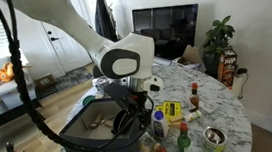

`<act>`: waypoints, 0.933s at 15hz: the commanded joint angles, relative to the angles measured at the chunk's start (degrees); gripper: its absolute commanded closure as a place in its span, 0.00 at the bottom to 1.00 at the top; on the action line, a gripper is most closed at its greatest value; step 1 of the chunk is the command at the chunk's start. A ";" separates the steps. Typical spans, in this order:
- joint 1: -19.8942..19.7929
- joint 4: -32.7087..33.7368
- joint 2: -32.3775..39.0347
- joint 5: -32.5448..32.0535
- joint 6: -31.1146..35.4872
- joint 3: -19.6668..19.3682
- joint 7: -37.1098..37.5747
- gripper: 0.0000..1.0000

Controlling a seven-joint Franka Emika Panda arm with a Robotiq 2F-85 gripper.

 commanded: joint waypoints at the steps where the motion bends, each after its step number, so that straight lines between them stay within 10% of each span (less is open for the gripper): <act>1: 0.35 -0.05 1.15 -1.24 1.08 -0.90 -0.67 0.34; 9: -0.20 -0.13 1.24 -0.13 -0.35 -1.01 -2.06 0.95; 14: -0.48 -0.99 -0.76 -0.38 -2.03 -1.49 -4.09 1.00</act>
